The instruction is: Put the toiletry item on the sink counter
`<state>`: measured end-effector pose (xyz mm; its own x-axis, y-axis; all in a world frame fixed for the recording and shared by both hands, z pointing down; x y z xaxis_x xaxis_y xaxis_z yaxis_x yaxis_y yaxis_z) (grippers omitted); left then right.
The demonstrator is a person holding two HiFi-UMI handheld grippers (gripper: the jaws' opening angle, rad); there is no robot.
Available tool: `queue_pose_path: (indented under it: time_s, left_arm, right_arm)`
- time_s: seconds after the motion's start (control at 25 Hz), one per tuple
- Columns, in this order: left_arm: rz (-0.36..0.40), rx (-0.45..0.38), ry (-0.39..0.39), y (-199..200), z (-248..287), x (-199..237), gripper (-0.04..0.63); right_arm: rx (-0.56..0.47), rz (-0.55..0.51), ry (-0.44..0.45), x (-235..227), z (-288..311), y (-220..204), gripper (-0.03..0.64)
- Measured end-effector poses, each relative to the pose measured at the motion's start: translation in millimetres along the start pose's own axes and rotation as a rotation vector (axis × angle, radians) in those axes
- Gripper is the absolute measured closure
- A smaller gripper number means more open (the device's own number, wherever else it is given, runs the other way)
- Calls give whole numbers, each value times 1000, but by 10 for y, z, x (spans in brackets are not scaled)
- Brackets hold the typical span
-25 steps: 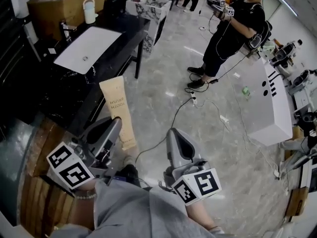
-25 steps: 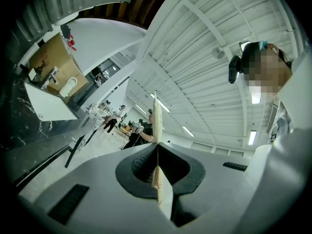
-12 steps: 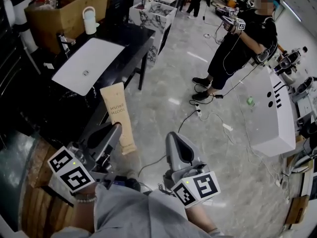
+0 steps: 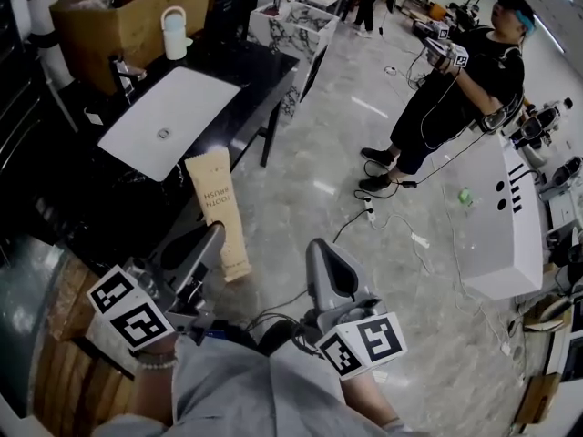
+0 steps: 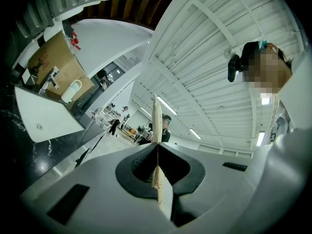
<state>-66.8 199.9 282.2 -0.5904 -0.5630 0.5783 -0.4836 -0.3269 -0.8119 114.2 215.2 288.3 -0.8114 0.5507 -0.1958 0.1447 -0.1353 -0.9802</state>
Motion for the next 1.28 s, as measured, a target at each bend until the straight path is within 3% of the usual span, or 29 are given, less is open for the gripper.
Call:
queue_pose_path:
  time_s: [0.44, 0.84, 1.28]
  left_arm:
    - [-9, -44, 56, 134, -155, 162, 588]
    - [-1, -74, 125, 220, 0, 332, 588]
    - [-4, -101, 189, 296, 833, 579, 588]
  right_arm:
    - [24, -6, 44, 90, 209, -6, 618]
    - [46, 7, 121, -100, 607, -10, 618]
    - [64, 17, 182, -910, 1124, 137, 620]
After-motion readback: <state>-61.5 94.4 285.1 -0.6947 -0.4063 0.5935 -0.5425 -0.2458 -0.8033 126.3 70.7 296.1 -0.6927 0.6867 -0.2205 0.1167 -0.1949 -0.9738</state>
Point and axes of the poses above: the fingertips, and each gripper's own axes: z forward along the fingers, x to its left, y out of its top, the point moved 3 cm from there along -z, backward along the fingers, and after that the axes turned 6 degrees about y, right-handed, at the moved point
